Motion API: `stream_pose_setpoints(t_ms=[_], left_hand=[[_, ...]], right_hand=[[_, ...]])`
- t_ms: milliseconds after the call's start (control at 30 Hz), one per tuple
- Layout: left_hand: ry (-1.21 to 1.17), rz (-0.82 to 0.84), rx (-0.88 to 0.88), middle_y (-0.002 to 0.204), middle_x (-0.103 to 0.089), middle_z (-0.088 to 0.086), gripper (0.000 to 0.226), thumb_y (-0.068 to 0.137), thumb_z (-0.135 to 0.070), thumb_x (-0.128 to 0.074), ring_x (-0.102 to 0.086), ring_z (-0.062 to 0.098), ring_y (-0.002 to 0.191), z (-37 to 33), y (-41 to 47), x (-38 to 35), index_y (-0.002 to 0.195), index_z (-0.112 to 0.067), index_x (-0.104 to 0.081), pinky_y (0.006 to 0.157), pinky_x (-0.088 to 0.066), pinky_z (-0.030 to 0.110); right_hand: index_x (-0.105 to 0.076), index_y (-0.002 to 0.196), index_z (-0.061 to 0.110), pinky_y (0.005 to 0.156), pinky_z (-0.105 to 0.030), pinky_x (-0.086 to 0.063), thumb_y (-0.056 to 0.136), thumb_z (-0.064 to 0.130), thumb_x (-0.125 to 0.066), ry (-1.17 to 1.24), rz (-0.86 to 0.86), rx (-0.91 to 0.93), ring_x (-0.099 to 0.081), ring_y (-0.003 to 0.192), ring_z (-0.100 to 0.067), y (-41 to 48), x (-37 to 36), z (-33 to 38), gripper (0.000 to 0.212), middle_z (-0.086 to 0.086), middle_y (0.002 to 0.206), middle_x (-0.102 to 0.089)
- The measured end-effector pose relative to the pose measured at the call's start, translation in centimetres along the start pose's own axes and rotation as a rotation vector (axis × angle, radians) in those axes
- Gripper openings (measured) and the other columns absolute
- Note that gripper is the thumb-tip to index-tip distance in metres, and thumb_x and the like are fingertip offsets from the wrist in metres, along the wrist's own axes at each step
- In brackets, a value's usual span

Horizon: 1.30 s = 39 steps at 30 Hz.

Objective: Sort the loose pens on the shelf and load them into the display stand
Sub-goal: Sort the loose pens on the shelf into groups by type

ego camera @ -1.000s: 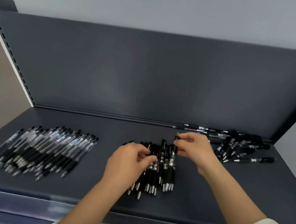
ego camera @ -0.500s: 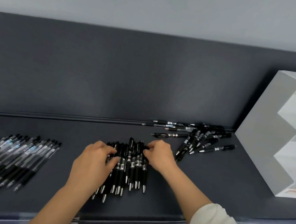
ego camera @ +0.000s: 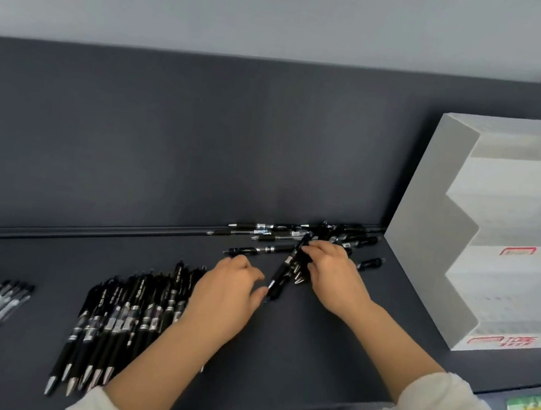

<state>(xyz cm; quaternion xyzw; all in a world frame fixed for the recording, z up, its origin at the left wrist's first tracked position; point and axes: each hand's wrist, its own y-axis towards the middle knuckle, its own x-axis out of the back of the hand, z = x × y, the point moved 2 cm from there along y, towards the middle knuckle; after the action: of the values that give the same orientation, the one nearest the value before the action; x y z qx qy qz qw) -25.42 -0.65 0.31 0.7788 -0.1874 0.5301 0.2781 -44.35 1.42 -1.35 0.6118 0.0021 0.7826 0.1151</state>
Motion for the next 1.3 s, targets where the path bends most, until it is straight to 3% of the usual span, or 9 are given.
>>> stream_pose_setpoints(t_ms=[167,300,500,800,900,967,1100,1167,1300], left_hand=[[0.002,0.087,0.085,0.104,-0.057,0.006,0.029,0.097,-0.034,-0.046,-0.052,0.023,0.103,-0.9,3.3,-2.6,0.099,-0.010,-0.062,0.080,-0.046,0.034],[-0.076,0.132,0.159,0.099,-0.056,0.009,0.028,0.094,-0.034,-0.051,-0.055,0.025,0.095,-1.9,4.7,-3.9,0.093,-0.008,-0.062,0.079,-0.046,0.035],[-0.279,0.128,0.361,0.095,-0.067,0.003,0.019,0.092,-0.027,-0.057,-0.062,0.020,0.094,-2.1,5.1,-3.9,0.103,-0.015,-0.068,0.085,-0.049,0.030],[-0.310,0.069,0.447,0.091,-0.063,-0.003,0.018,0.092,-0.027,-0.057,-0.061,0.017,0.092,-0.9,3.0,-2.3,0.105,-0.017,-0.064,0.084,-0.050,0.029],[-0.346,0.006,0.444,0.088,-0.059,-0.010,0.027,0.093,-0.025,-0.058,-0.059,0.013,0.093,-0.2,1.8,-1.3,0.118,-0.016,-0.060,0.086,-0.046,0.025],[-0.330,-0.034,0.429,0.087,-0.058,-0.012,0.032,0.093,-0.025,-0.057,-0.056,0.011,0.090,0.2,1.0,-0.7,0.124,-0.015,-0.058,0.084,-0.042,0.022],[-0.327,-0.082,0.419,0.095,-0.066,-0.007,0.024,0.093,-0.021,-0.057,-0.059,0.009,0.088,0.9,-0.4,0.3,0.114,-0.017,-0.067,0.078,-0.040,0.018],[-0.372,-0.088,0.432,0.095,-0.067,-0.006,0.021,0.092,-0.021,-0.058,-0.061,0.009,0.087,1.1,-1.1,0.6,0.110,-0.017,-0.068,0.077,-0.043,0.019],[-0.454,-0.111,0.492,0.087,-0.066,-0.009,0.016,0.090,-0.023,-0.061,-0.061,0.007,0.081,1.8,-2.5,1.0,0.104,-0.018,-0.068,0.073,-0.044,0.016]], right_hand=[[-0.032,0.145,0.023,0.113,-0.043,-0.026,0.097,0.010,-0.039,-0.048,0.143,0.136,-0.016,0.143,-0.024,0.7,-0.9,-1.6,0.051,0.002,0.155,-0.022],[-0.046,0.135,0.018,0.106,-0.032,-0.035,0.098,0.012,-0.040,0.057,0.059,0.159,-0.031,0.135,-0.021,0.4,-0.5,-2.3,0.039,0.002,0.148,-0.035],[-0.053,0.127,0.016,0.097,-0.020,-0.037,0.097,0.012,-0.043,0.182,-0.006,0.173,-0.042,0.126,-0.015,-1.0,0.2,-3.9,0.031,0.005,0.139,-0.041],[-0.058,0.118,0.014,0.093,-0.028,-0.044,0.095,0.008,-0.045,0.248,-0.031,0.137,-0.052,0.113,-0.017,-1.0,0.7,-4.3,0.028,0.005,0.130,-0.049],[-0.061,0.115,0.015,0.094,-0.033,-0.041,0.095,0.011,-0.044,0.172,-0.057,0.141,-0.049,0.116,-0.021,-0.7,1.0,-3.6,0.026,0.004,0.129,-0.051],[-0.063,0.116,0.016,0.098,-0.036,-0.039,0.094,0.014,-0.048,0.111,-0.066,0.206,-0.045,0.121,-0.021,-0.7,1.2,-2.5,0.027,0.004,0.131,-0.051],[-0.059,0.126,0.020,0.107,-0.036,-0.028,0.088,0.005,-0.051,0.021,0.054,0.447,-0.036,0.131,-0.019,-1.1,0.0,-0.1,0.041,0.005,0.137,-0.050],[-0.063,0.121,0.019,0.104,-0.036,-0.029,0.084,0.000,-0.052,-0.037,0.076,0.528,-0.042,0.128,-0.021,-1.4,-0.8,0.8,0.043,0.003,0.128,-0.058],[-0.071,0.096,0.022,0.086,-0.035,-0.047,0.067,-0.003,-0.069,-0.163,0.003,0.580,-0.062,0.093,-0.024,-0.7,-1.1,1.5,0.039,0.002,0.092,-0.068]])
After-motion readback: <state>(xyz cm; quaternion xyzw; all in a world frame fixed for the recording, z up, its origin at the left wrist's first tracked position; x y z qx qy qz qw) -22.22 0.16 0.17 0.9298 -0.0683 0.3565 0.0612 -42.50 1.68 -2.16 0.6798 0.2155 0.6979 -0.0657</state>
